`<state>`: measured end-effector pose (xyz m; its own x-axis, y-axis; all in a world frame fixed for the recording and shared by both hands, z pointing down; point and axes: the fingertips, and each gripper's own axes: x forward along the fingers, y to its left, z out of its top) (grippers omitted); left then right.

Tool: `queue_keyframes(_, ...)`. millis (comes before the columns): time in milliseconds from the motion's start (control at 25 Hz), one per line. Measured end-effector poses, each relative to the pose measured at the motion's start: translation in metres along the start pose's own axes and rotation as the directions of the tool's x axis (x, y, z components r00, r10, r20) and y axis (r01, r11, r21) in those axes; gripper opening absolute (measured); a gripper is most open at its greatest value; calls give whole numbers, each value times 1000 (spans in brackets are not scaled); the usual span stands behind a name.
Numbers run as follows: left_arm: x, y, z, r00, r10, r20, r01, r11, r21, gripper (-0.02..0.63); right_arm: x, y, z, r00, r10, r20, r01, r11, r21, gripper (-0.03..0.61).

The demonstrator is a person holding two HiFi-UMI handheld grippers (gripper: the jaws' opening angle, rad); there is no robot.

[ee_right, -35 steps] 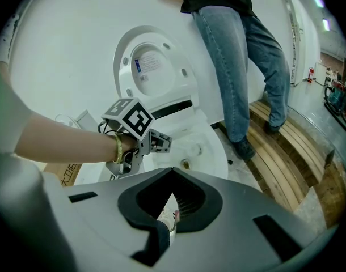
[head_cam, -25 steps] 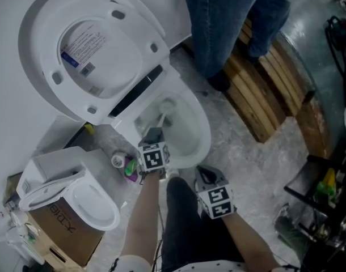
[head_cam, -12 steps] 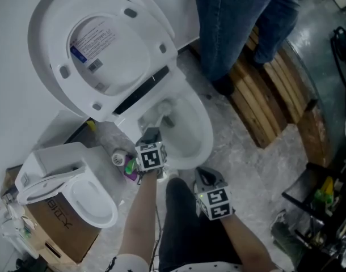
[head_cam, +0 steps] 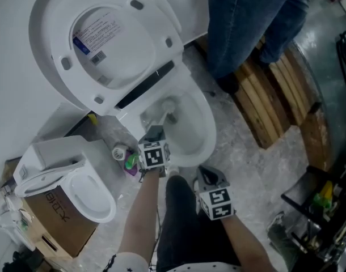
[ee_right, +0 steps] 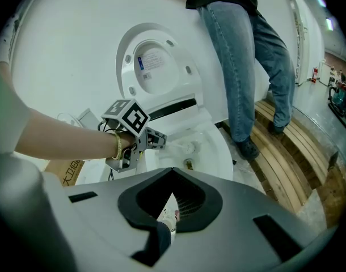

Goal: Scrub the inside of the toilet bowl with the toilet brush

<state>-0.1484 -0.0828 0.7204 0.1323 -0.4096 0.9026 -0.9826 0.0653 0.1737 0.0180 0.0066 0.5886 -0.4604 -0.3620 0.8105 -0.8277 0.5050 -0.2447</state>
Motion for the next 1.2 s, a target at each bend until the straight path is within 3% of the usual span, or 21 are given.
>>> queue_keyframes(480,19,2,-24,998,3,-58,-2,1000,23,152,8,-1,-5,1000,4,-18,-4,1000,1,6)
queue_keyframes(920,22,4,-7,1000,2,4,-2,997,75,152,12,0,-8,1000,5,-25,-6,1000,-4,6)
queue_keyframes(1200,19,15,-26,998,22,-57,-20,999,42,152,12,3,-4,1000,9,-19,-9,1000,-13,6)
